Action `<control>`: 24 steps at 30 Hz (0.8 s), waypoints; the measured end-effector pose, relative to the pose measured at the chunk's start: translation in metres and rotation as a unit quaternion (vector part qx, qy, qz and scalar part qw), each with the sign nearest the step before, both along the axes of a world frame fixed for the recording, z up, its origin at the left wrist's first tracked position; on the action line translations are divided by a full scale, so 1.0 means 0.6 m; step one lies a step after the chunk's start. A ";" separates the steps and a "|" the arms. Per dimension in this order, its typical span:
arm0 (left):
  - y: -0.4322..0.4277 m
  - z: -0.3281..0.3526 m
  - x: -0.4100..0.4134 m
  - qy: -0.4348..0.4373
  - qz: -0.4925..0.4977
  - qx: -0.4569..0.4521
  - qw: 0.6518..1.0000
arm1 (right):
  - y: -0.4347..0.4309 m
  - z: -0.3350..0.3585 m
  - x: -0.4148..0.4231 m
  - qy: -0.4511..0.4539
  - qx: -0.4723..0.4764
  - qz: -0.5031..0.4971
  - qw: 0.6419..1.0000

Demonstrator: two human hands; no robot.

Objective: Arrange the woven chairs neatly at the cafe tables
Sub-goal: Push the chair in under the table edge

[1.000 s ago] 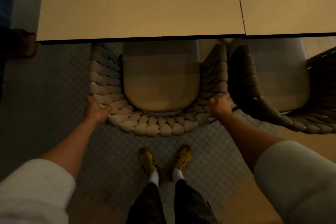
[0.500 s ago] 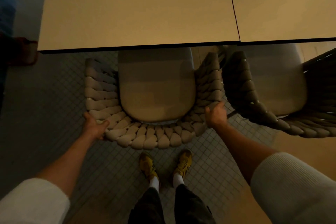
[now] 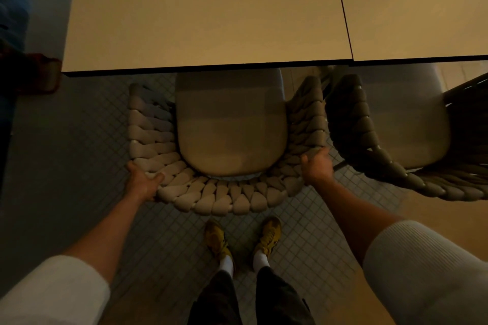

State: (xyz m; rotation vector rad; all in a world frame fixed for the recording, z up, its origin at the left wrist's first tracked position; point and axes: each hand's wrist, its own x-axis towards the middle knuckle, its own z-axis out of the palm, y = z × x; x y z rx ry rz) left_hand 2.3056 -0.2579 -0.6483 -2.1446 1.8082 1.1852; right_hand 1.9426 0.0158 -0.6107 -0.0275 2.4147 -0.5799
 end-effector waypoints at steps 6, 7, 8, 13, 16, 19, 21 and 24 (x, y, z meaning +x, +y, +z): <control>-0.006 -0.020 0.015 0.030 0.027 0.006 0.999 | 0.005 -0.001 -0.002 -0.004 -0.001 0.003 1.000; -0.001 -0.014 0.013 0.035 0.031 0.006 0.999 | 0.008 -0.002 -0.003 -0.011 -0.004 0.009 1.000; 0.005 -0.008 0.013 0.040 0.037 0.008 0.998 | 0.011 0.000 -0.003 -0.026 -0.009 0.011 1.000; 0.039 0.020 0.018 0.062 0.056 0.007 0.996 | 0.028 0.029 0.012 -0.116 -0.044 -0.045 0.991; 0.067 0.057 0.004 0.046 0.031 -0.001 0.998 | 0.033 0.046 0.030 -0.088 -0.009 0.001 0.996; 0.104 0.100 -0.005 0.028 0.006 -0.008 1.000 | 0.037 0.081 0.065 -0.023 0.035 0.077 0.996; 0.127 0.124 -0.008 0.041 -0.014 0.006 0.999 | 0.041 0.098 0.092 -0.003 0.061 0.133 0.989; 0.161 0.155 0.012 0.076 -0.042 0.046 0.995 | 0.045 0.123 0.134 -0.004 0.119 0.251 0.961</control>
